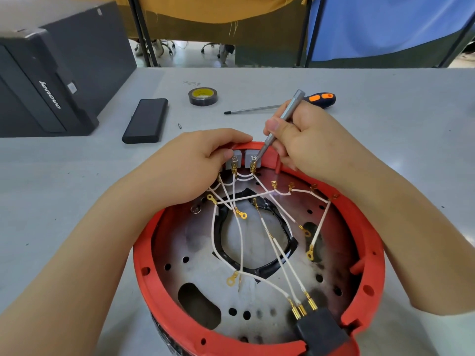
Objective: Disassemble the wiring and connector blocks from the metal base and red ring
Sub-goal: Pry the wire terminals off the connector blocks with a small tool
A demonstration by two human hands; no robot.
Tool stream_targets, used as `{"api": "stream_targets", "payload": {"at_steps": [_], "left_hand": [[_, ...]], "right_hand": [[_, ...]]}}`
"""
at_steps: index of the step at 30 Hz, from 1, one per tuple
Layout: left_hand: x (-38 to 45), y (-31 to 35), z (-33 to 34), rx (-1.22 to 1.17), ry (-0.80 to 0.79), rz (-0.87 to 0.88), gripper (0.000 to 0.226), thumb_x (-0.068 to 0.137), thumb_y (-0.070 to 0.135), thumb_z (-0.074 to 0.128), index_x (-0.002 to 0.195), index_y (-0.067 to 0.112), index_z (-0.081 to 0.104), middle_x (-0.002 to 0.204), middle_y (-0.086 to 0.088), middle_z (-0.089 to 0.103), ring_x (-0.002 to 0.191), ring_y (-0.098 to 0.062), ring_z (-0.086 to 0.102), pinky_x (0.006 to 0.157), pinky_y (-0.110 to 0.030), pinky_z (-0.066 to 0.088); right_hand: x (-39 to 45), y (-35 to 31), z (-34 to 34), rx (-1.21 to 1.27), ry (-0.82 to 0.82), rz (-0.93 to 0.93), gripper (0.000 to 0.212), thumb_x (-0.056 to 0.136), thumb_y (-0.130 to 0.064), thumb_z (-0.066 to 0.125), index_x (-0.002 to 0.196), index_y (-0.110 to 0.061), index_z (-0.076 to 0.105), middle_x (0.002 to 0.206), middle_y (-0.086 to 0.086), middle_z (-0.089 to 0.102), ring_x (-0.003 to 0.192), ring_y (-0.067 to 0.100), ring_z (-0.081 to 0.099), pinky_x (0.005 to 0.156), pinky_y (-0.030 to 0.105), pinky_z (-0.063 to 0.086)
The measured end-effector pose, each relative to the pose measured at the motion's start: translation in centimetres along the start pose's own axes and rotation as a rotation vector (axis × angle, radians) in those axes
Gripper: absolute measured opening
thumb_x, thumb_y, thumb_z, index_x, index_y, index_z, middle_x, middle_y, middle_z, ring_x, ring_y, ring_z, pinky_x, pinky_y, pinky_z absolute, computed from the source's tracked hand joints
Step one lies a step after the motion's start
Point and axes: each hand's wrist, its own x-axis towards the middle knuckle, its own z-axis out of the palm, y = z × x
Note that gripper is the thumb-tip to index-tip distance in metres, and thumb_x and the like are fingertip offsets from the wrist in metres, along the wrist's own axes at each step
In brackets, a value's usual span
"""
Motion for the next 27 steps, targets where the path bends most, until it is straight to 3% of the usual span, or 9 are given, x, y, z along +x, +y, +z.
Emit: {"api": "stream_targets", "payload": {"at_steps": [4, 8, 12, 14, 17, 21, 25, 27], "left_hand": [[-0.1, 0.0, -0.1, -0.005, 0.008, 0.001, 0.035, 0.098, 0.018, 0.043, 0.123, 0.039, 0.056, 0.085, 0.033, 0.052, 0.061, 0.026, 0.045, 0.059, 0.005, 0.031], [-0.1, -0.2, -0.1, -0.013, 0.009, -0.008, 0.035, 0.098, 0.021, 0.044, 0.125, 0.041, 0.055, 0.1, 0.03, 0.055, 0.08, 0.024, 0.046, 0.069, 0.007, 0.029], [-0.2, -0.2, 0.0, -0.029, 0.01, 0.003, 0.035, 0.098, 0.019, 0.044, 0.124, 0.039, 0.056, 0.09, 0.036, 0.052, 0.073, 0.027, 0.046, 0.067, 0.007, 0.03], [-0.1, -0.2, 0.0, -0.026, 0.012, 0.004, 0.035, 0.098, 0.02, 0.044, 0.124, 0.041, 0.055, 0.097, 0.033, 0.056, 0.078, 0.021, 0.048, 0.069, 0.007, 0.03], [-0.1, -0.3, 0.0, -0.021, 0.008, 0.006, 0.035, 0.099, 0.021, 0.043, 0.123, 0.043, 0.055, 0.093, 0.037, 0.052, 0.077, 0.026, 0.047, 0.065, 0.006, 0.03], [0.0, -0.4, 0.0, -0.02, 0.007, 0.006, 0.036, 0.099, 0.02, 0.043, 0.123, 0.045, 0.055, 0.104, 0.029, 0.057, 0.085, 0.013, 0.052, 0.069, 0.008, 0.029], [0.0, -0.4, 0.0, -0.012, 0.003, 0.005, 0.037, 0.098, 0.019, 0.043, 0.123, 0.044, 0.055, 0.1, 0.033, 0.054, 0.082, 0.02, 0.049, 0.069, 0.008, 0.029], [0.0, -0.3, 0.1, -0.013, 0.007, 0.003, 0.036, 0.098, 0.019, 0.043, 0.123, 0.043, 0.055, 0.102, 0.031, 0.055, 0.083, 0.013, 0.051, 0.068, 0.008, 0.029]], "right_hand": [[-0.8, 0.3, 0.2, -0.051, 0.061, -0.07, 0.014, 0.099, -0.028, 0.046, 0.091, -0.017, 0.052, 0.064, -0.012, 0.048, 0.054, 0.0, 0.047, 0.061, 0.021, 0.035], [-1.4, 0.2, 0.2, -0.07, 0.058, -0.135, 0.017, 0.098, -0.029, 0.046, 0.082, -0.028, 0.047, 0.061, -0.01, 0.049, 0.05, 0.0, 0.046, 0.061, 0.023, 0.036], [-1.2, 0.2, 0.2, -0.108, 0.052, -0.1, 0.018, 0.099, -0.031, 0.045, 0.081, -0.028, 0.047, 0.063, -0.009, 0.051, 0.053, 0.003, 0.049, 0.063, 0.022, 0.037], [-0.8, 0.3, 0.1, -0.068, 0.053, -0.059, 0.016, 0.099, -0.03, 0.046, 0.085, -0.023, 0.051, 0.065, -0.011, 0.051, 0.05, 0.001, 0.049, 0.063, 0.023, 0.036], [-0.3, 0.4, 0.0, 0.007, 0.043, -0.003, 0.016, 0.099, -0.027, 0.047, 0.09, -0.016, 0.054, 0.064, -0.01, 0.054, 0.041, -0.004, 0.049, 0.058, 0.022, 0.035], [0.2, 0.5, -0.1, -0.003, 0.036, 0.016, 0.018, 0.099, -0.028, 0.047, 0.086, -0.019, 0.055, 0.058, -0.01, 0.056, 0.037, -0.001, 0.049, 0.055, 0.022, 0.035], [0.5, 0.4, -0.2, -0.015, 0.028, 0.046, 0.021, 0.099, -0.029, 0.047, 0.088, -0.015, 0.056, 0.058, -0.004, 0.057, 0.034, 0.002, 0.045, 0.053, 0.026, 0.036], [0.5, 0.4, -0.1, -0.019, 0.038, 0.039, 0.021, 0.099, -0.028, 0.047, 0.089, -0.013, 0.056, 0.059, -0.004, 0.056, 0.035, 0.001, 0.046, 0.053, 0.025, 0.036]]}}
